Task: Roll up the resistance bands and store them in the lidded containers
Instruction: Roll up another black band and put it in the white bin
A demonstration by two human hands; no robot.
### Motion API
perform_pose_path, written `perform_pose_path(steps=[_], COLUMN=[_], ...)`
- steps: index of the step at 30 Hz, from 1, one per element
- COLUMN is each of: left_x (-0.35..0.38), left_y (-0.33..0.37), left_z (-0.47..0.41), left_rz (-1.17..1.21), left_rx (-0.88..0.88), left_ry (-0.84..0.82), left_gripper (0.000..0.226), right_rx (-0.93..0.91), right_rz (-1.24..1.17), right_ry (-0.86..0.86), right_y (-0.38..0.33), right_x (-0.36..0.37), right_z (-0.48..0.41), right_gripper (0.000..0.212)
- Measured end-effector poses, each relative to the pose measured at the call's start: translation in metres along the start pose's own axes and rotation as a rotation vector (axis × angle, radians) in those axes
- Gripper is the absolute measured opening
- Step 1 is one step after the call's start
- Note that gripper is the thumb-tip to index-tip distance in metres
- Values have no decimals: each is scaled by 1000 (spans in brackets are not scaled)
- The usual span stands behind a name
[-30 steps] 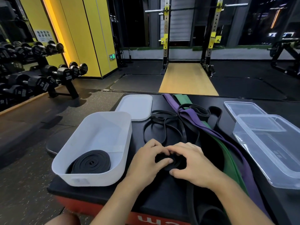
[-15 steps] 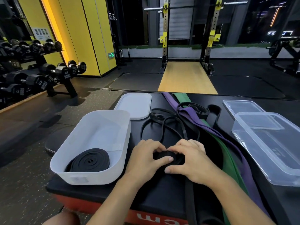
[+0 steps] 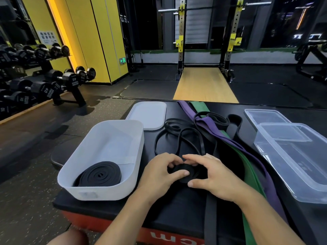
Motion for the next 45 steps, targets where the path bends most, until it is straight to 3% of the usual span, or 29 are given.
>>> perform_pose_path(steps=[8, 18, 22, 28, 32, 36, 40, 45], left_x=[2, 2, 2, -1, -2, -2, 0, -1], left_y=[0, 3, 2, 0, 0, 2, 4, 1], left_z=[-1, 0, 0, 0, 0, 0, 0, -1], left_rz=[-38, -103, -40, 102, 49, -6, -89, -4], left_rx=[35, 23, 10, -42, -2, 45, 48, -3], left_ry=[-7, -9, -4, -25, -11, -20, -21, -21], left_gripper=[24, 32, 29, 38, 34, 16, 18, 18], right_rx=[-40, 6, -11, 53, 59, 50, 22, -18], right_rz=[83, 223, 197, 84, 88, 105, 108, 187], right_ry=[101, 140, 104, 35, 80, 107, 153, 153], right_y=[-12, -17, -21, -11, -14, -18, -25, -28], right_x=[2, 4, 3, 1, 0, 0, 0, 1], right_z=[-1, -2, 2, 5, 5, 6, 5, 4], right_gripper=[66, 79, 70, 83, 81, 81, 70, 60])
Point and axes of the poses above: each hand's wrist, its own z-axis away from the middle knuckle, its own x-axis out of the palm, y = z × x, the point moved 2 cm from there along -z, towards the middle knuckle, and after that the axes turned 4 degrees about z, right-handed, at the moved point
